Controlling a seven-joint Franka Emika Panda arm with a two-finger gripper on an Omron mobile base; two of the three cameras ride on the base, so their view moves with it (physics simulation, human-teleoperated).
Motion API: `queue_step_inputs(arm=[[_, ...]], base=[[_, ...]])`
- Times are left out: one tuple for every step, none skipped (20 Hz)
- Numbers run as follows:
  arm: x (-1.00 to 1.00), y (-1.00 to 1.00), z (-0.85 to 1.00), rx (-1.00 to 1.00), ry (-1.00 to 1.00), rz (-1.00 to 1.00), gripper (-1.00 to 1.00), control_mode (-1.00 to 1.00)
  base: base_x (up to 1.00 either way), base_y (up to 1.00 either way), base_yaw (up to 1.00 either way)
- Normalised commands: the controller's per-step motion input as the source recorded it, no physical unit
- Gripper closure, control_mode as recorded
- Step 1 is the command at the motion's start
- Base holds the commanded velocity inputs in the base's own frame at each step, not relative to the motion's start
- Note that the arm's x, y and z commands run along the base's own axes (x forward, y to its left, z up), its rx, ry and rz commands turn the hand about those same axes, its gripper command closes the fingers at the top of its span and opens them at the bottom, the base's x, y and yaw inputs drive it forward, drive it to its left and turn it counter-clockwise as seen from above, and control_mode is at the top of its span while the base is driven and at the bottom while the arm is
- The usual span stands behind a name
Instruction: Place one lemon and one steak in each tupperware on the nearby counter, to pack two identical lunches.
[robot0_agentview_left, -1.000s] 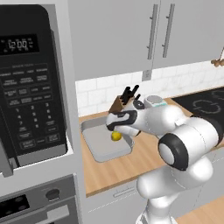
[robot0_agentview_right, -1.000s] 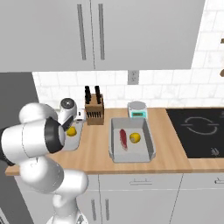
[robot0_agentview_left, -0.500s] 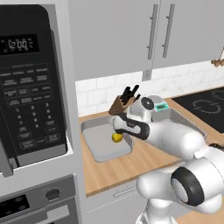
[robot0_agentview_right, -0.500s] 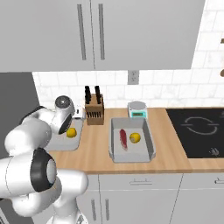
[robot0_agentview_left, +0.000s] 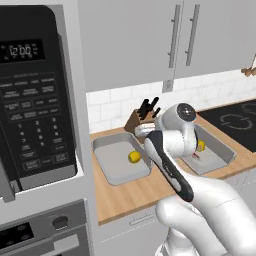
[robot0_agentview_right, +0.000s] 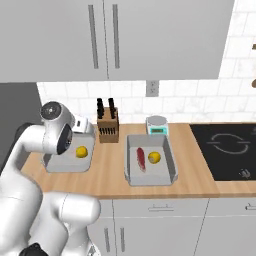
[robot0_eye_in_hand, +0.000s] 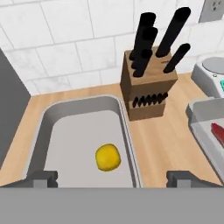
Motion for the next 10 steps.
queue_step_inputs(arm=[[-1.00, -0.34, 0.50, 0.00, 0.00, -0.13, -1.00, -1.00], [-1.00, -0.43, 0.29, 0.00, -0.01, -0.14, -1.00, -1.00], [-1.00, -0.50, 0.23, 0.00, -0.07, -0.13, -1.00, -1.00], [-1.00, -0.51, 0.18, 0.00, -0.09, -0.12, -1.00, -1.00], [-1.00, -0.51, 0.10, 0.00, -0.12, -0.09, -1.00, -1.00], [-1.00, -0.49, 0.04, 0.00, -0.13, -0.10, -1.00, -1.00], [-1.00, -0.51, 0.00, 0.00, -0.14, -0.10, -1.00, -1.00], [-1.00, -0.53, 0.00, 0.00, -0.21, -0.05, -1.00, -1.00], [0.00, 0.00, 0.00, 0.00, 0.00, 0.00, -1.00, 1.00], [0.00, 0.00, 0.00, 0.00, 0.00, 0.00, -1.00, 1.00]], base=[[0.00, 0.00, 0.00], [0.00, 0.00, 0.00], [0.00, 0.00, 0.00], [0.00, 0.00, 0.00], [0.00, 0.00, 0.00], [0.00, 0.00, 0.00], [0.00, 0.00, 0.00], [0.00, 0.00, 0.00], [-1.00, -0.49, 0.00], [-1.00, -0.45, 0.00]])
